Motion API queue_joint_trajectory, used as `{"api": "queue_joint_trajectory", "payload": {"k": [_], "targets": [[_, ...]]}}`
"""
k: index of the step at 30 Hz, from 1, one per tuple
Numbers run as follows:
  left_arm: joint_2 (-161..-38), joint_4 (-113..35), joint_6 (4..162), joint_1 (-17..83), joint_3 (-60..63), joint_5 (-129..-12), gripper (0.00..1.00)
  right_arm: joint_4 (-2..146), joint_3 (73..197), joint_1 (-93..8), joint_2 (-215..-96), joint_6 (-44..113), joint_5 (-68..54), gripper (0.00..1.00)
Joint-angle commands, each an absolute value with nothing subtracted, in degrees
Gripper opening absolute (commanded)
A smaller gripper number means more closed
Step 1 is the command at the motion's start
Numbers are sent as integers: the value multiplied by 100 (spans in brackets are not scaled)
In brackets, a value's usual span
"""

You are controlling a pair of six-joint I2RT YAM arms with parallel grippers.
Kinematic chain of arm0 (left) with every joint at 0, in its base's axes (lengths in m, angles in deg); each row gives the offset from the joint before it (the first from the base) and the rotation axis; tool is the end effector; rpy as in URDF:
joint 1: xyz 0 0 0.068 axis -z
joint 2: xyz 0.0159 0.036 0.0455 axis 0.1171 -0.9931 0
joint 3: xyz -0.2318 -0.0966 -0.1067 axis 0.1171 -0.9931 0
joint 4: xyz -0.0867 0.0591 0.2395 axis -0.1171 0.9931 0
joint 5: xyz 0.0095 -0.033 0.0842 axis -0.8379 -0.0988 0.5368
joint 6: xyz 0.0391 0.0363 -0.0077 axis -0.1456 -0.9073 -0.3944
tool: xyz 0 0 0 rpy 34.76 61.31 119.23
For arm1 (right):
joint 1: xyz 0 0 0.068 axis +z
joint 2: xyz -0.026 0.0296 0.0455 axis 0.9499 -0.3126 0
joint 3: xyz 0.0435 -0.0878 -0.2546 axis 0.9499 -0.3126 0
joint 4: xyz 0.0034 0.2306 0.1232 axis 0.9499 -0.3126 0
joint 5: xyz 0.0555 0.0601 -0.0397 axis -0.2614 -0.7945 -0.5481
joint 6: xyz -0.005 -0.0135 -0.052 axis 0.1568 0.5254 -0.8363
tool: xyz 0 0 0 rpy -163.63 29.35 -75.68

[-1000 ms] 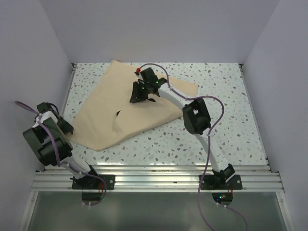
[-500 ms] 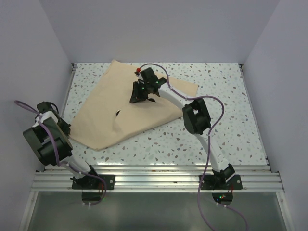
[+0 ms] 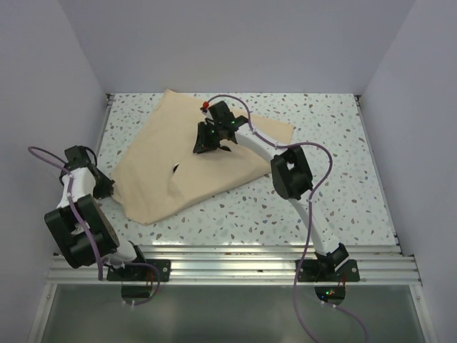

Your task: Prepare the surgical pack

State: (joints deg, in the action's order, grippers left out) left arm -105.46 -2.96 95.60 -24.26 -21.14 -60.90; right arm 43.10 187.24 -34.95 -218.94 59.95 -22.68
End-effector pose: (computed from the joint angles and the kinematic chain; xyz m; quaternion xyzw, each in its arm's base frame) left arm 0.2271 0.1374 0.1953 -0.4537 0.8667 0.0231 0.2060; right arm 0.4406 0.3479 0.1809 -0.1157 0.9015 0.3659 0.2000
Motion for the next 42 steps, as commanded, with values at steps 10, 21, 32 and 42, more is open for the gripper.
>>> {"api": "queue_joint_trajectory", "payload": {"k": [10, 21, 32, 42], "targets": [[-10400, 835, 10296, -1402, -584, -6564, 0, 4210, 18962, -3514, -22075, 6030, -2171, 25], [-10250, 1037, 10832, -743, 259, -7259, 0, 4157, 18962, -3522, -22119, 5969, -2057, 25], [-10803, 1002, 11377, 365, 1252, -7268, 0, 4149, 18997, -3522, -22189, 5969, -2040, 25], [-11700, 905, 11571, 1068, 2299, -7145, 0, 4166, 18989, -3514, -22216, 5978, -2066, 25]]}}
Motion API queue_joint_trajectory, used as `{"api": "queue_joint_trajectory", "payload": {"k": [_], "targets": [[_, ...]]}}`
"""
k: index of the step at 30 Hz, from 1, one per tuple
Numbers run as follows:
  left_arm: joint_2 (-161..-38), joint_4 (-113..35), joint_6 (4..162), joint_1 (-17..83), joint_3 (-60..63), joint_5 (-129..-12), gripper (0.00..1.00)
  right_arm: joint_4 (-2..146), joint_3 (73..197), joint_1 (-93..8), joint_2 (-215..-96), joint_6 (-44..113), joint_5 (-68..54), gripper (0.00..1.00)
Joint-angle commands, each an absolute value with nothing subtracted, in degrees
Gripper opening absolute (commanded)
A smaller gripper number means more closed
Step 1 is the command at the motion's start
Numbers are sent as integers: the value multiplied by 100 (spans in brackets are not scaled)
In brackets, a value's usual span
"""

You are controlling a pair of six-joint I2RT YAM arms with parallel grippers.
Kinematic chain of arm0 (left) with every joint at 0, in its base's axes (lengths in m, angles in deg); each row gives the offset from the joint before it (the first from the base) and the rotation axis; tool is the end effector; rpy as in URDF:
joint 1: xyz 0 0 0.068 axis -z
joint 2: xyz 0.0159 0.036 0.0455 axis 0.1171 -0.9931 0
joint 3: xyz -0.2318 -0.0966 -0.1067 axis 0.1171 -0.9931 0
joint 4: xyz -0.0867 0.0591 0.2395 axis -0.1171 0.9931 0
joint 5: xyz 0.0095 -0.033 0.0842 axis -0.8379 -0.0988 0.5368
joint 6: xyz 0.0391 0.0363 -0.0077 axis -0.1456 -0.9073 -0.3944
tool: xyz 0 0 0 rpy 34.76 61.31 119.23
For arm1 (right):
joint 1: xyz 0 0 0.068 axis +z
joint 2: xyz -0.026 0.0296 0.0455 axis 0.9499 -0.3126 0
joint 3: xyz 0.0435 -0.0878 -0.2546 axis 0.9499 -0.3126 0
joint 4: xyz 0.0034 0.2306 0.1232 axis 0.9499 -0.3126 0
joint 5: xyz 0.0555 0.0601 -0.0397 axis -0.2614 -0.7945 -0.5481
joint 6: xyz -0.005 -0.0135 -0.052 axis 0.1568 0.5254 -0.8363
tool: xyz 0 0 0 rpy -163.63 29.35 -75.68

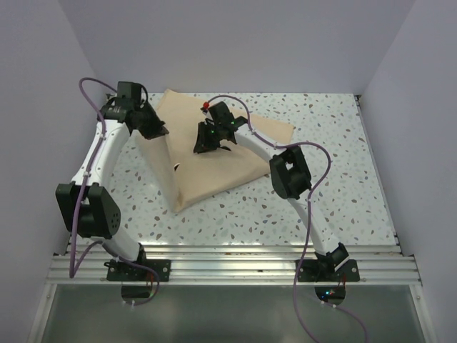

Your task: Prepare the surgical pack

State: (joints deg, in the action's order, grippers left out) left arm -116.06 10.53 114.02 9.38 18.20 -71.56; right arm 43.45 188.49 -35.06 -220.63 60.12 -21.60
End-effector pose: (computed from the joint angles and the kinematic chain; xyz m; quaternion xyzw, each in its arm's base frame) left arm 0.3466 -0.0218 0.3384 -0.2936 0.8924 -0.1995 0.2787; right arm 0.4452 0.3492 0.1723 -0.1100 0.9040 0.3590 0.2046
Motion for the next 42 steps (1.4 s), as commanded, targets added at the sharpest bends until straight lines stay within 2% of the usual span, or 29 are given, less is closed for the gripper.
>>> {"api": "queue_joint_trajectory", "payload": {"k": [1, 14, 42], "targets": [[-11787, 914, 11606, 1129, 2369, -7136, 0, 4166, 18971, -3522, -22233, 5977, -2066, 25], [-12640, 967, 11764, 1692, 3468, -7127, 0, 4166, 19059, -3514, -22312, 6013, -2101, 25], [-13300, 941, 11747, 2176, 3811, -7154, 0, 4148, 19085, -3601, -22312, 6030, -2136, 25]]}}
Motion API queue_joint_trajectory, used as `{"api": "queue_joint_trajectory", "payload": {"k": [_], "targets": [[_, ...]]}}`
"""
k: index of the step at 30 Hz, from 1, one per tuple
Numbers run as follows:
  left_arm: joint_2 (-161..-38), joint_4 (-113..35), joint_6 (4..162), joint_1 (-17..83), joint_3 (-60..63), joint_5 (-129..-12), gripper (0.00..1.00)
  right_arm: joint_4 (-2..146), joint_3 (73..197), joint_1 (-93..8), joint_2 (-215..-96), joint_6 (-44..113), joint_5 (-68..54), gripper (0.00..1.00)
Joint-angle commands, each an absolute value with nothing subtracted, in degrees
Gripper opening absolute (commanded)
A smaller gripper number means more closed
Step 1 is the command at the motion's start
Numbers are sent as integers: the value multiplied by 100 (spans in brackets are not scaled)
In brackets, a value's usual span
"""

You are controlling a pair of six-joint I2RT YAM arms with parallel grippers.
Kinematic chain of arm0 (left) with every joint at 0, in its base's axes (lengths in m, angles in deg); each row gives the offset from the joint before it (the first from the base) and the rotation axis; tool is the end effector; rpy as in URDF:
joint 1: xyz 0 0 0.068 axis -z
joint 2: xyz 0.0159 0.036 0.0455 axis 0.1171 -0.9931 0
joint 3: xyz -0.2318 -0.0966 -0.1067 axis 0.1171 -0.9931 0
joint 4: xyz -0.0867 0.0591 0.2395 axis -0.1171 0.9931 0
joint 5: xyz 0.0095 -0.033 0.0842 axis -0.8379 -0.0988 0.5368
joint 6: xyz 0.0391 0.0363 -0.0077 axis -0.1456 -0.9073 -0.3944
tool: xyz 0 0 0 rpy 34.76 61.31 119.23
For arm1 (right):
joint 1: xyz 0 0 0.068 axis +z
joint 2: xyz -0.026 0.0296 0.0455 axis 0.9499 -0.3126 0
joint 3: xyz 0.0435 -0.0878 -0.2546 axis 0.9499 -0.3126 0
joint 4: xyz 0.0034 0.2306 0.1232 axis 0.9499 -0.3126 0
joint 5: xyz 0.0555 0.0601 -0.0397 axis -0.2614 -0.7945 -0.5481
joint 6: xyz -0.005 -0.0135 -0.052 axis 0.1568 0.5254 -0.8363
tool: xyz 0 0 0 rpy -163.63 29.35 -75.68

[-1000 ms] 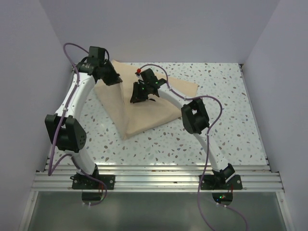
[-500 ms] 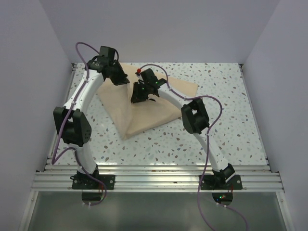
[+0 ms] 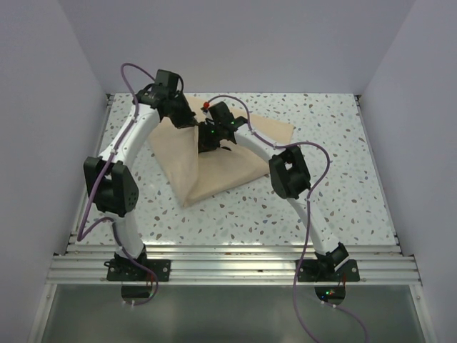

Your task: Prepare the surgical pack

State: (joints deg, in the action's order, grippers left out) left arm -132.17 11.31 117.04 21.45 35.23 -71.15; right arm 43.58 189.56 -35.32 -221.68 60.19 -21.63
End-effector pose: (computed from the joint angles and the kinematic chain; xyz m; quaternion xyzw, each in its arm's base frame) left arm 0.4043 -0.1120 0.3293 -0.2233 0.9123 -0.2321 0.2529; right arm 0.4491 0.3489 0.1685 -0.1077 0.9037 0.3594 0.2061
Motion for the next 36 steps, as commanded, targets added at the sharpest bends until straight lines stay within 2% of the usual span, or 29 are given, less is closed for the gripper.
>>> {"api": "queue_joint_trajectory", "payload": {"k": [1, 20, 29, 32, 33, 36], "targets": [[-13326, 949, 11747, 2176, 3846, -7153, 0, 4148, 19077, -3619, -22278, 6082, -2162, 25], [-13888, 774, 11712, 2184, 4066, -7294, 2, 4579, 19604, -4647, -21513, 7129, -2470, 30], [-14389, 624, 11756, 2263, 4347, -7531, 4, 4421, 18928, -5245, -20889, 7024, -2391, 30], [-14512, 536, 11738, 2334, 4356, -7610, 11, 4246, 18769, -5403, -20792, 6848, -2312, 30], [-14539, 475, 11721, 2351, 4356, -7645, 20, 4202, 18743, -5429, -20766, 6813, -2312, 30], [-14670, 343, 11659, 2422, 4391, -7838, 37, 4026, 18655, -5508, -20695, 6681, -2260, 30]]}}
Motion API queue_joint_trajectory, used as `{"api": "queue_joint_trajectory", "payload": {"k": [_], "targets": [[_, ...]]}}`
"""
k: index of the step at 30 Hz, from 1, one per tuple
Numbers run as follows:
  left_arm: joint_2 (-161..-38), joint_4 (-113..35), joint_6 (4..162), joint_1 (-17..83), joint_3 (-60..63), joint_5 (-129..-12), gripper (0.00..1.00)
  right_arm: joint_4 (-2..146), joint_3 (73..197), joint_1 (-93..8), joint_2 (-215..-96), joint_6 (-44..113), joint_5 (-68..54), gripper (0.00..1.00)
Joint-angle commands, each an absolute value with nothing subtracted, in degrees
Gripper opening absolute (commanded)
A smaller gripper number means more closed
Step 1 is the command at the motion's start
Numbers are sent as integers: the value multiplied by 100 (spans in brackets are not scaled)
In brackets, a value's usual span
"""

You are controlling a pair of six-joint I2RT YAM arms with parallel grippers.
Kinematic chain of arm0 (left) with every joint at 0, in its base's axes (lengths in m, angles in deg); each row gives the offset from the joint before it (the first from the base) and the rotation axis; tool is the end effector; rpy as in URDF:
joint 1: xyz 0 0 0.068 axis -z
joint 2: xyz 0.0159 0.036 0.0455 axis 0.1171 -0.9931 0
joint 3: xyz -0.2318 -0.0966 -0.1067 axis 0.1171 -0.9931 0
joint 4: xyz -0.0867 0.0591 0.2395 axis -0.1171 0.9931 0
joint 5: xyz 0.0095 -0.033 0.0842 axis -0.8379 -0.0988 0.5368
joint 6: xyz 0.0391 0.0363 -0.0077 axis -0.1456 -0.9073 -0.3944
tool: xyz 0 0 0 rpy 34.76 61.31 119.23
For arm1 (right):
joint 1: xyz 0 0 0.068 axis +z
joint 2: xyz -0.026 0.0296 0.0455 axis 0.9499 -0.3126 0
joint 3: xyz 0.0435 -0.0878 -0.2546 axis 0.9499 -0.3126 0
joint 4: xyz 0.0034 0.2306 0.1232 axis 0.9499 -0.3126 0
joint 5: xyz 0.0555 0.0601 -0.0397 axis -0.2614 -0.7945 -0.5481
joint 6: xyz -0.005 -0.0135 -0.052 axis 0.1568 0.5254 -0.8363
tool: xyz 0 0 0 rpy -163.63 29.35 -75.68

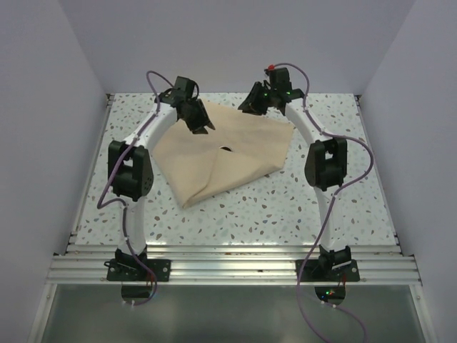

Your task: Prepare the surgical pack

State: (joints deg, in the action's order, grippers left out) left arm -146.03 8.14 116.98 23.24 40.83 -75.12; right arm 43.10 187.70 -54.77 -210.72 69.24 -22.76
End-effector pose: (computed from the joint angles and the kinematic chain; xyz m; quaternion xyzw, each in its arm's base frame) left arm 0.4519 -0.1423 0.2606 -0.2046 0.9280 -0.2430 0.1949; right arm 0.5182 0.1736 0.2603 0.0940 0.8745 0.3738 0.2944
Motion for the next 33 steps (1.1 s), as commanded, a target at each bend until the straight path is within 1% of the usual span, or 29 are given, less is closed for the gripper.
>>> {"api": "queue_joint_trajectory", "payload": {"k": [1, 2, 5, 8, 10, 13, 14, 15, 17, 18, 21, 23, 24, 26, 27, 28, 30, 33], "targets": [[-14767, 352, 11607, 2439, 4426, -7891, 40, 3912, 18628, -5517, -20669, 6637, -2242, 30], [-14820, 447, 11554, 2448, 4565, -7944, 43, 3842, 18619, -5535, -20660, 6550, -2198, 29], [-14829, 659, 11335, 2439, 4856, -7665, 44, 3508, 18628, -5570, -20634, 6374, -2206, 29], [-14522, 782, 11106, 2430, 4787, -7331, 45, 3024, 18489, -5561, -20494, 5988, -2092, 29], [-14206, 826, 10983, 2430, 4533, -7250, 42, 2805, 17990, -5553, -20160, 5811, -1944, 29], [-13611, 458, 10938, 2439, 3436, -7320, 36, 2472, 17357, -5544, -19634, 5547, -1776, 29], [-13468, 301, 10912, 2439, 2807, -7399, 35, 2365, 17232, -5535, -19536, 5477, -1697, 29], [-13345, 55, 10868, 2439, 2548, -7434, 31, 2251, 17118, -5457, -19431, 5363, -1610, 29], [-13142, -17, 10737, 2439, 2073, -7426, 25, 1899, 16836, -5290, -19132, 5266, -1408, 29], [-13107, -9, 10658, 2439, 1975, -7426, 22, 1811, 16731, -5237, -19018, 5222, -1198, 29], [-13106, -17, 10341, 2439, 1877, -7382, 22, 1661, 16318, -5183, -18683, 5327, -986, 30], [-13229, 26, 10201, 2439, 2043, -7295, 22, 1906, 15966, -5175, -18508, 5423, -923, 29], [-13282, 0, 10174, 2439, 2114, -7303, 22, 1986, 15878, -5183, -18507, 5467, -871, 26], [-13475, 61, 10121, 2439, 2403, -7268, 22, 1768, 15912, -5175, -18672, 5442, -862, 22], [-13623, 96, 10103, 2439, 2509, -7250, 22, 1706, 15869, -5175, -18700, 5441, -836, 7], [-13695, 123, 10068, 2439, 2702, -7215, 22, 1749, 15781, -5175, -18691, 5450, -818, 0], [-13913, 210, 10059, 2431, 2870, -7224, 22, 2011, 15501, -5166, -18630, 5459, -783, 0], [-14178, 308, 10059, 2413, 3116, -7241, 23, 2136, 15403, -5166, -18787, 5397, -923, 0]]}}
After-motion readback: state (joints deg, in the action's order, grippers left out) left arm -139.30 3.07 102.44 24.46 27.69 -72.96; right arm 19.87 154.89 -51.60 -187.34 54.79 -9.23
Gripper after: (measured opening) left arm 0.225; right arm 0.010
